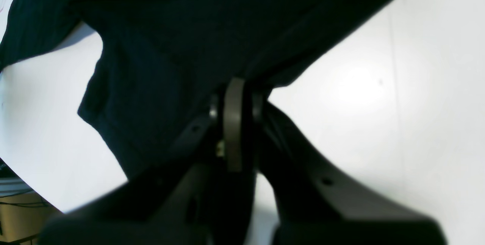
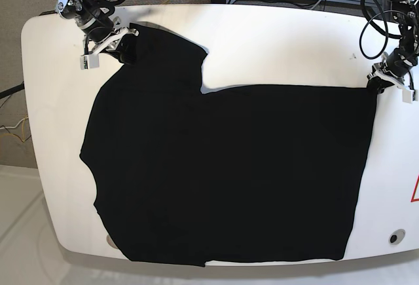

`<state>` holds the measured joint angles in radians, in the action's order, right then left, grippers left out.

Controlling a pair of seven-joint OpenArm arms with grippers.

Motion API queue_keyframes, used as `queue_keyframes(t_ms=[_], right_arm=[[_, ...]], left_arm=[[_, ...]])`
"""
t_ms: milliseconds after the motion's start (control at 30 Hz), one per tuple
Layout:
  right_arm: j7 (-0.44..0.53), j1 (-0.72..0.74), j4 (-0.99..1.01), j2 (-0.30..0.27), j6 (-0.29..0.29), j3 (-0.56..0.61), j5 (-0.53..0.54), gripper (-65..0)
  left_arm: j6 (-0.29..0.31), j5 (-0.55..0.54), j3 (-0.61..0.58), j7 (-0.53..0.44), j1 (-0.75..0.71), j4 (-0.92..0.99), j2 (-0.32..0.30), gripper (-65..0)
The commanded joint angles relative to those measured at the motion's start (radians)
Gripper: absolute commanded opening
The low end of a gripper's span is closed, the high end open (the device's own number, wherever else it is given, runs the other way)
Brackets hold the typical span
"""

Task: Fold the T-shirt properly
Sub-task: 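Pull the shirt with both grippers toward the robot to straighten it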

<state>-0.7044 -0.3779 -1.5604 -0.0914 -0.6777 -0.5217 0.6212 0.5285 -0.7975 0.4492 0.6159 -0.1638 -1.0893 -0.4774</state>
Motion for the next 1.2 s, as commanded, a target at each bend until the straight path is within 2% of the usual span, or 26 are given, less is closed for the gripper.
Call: queue_keyframes(t_ms=[0, 300, 433, 567, 900, 1033, 1167], right_arm=[[-0.023, -0.004, -0.005, -0.005, 0.005, -0.001, -0.020, -65.0], [-0.019, -0.003, -0.004, -0.005, 0.007, -0.002, -0.021, -65.0], [-0.016, 0.000, -0.002, -0.004, 0.014, 0.000, -0.020, -65.0], [-0.019, 0.000, -0.001, -0.004, 0.012, -0.001, -0.021, -65.0], [-0.023, -0.005, -0.011, -0.005, 0.013, -0.003, -0.020, -65.0], [-0.027, -0.007, -0.020, -0.006, 0.011, -0.010, -0.014, -65.0], [-0.047, -0.007, -0.041, -0.006, 0.005, -0.028, 0.012, -65.0]], left_arm=[[-0.003, 0.034, -0.006, 0.054, -0.002, 0.006, -0.010, -57.8], [0.000, -0.010, -0.008, 0.051, 0.004, 0.011, -0.006, -55.5], [-0.003, -0.013, -0.006, 0.078, 0.006, 0.003, -0.010, -58.1], [-0.005, -0.019, -0.007, 0.107, 0.006, 0.004, -0.010, -65.0], [-0.006, -0.035, -0.015, 0.026, 0.000, 0.008, -0.014, -65.0], [-0.001, -0.065, -0.014, 0.032, -0.003, 0.009, -0.017, -65.0], [0.020, -0.136, -0.007, 0.086, -0.009, -0.009, -0.025, -65.0]])
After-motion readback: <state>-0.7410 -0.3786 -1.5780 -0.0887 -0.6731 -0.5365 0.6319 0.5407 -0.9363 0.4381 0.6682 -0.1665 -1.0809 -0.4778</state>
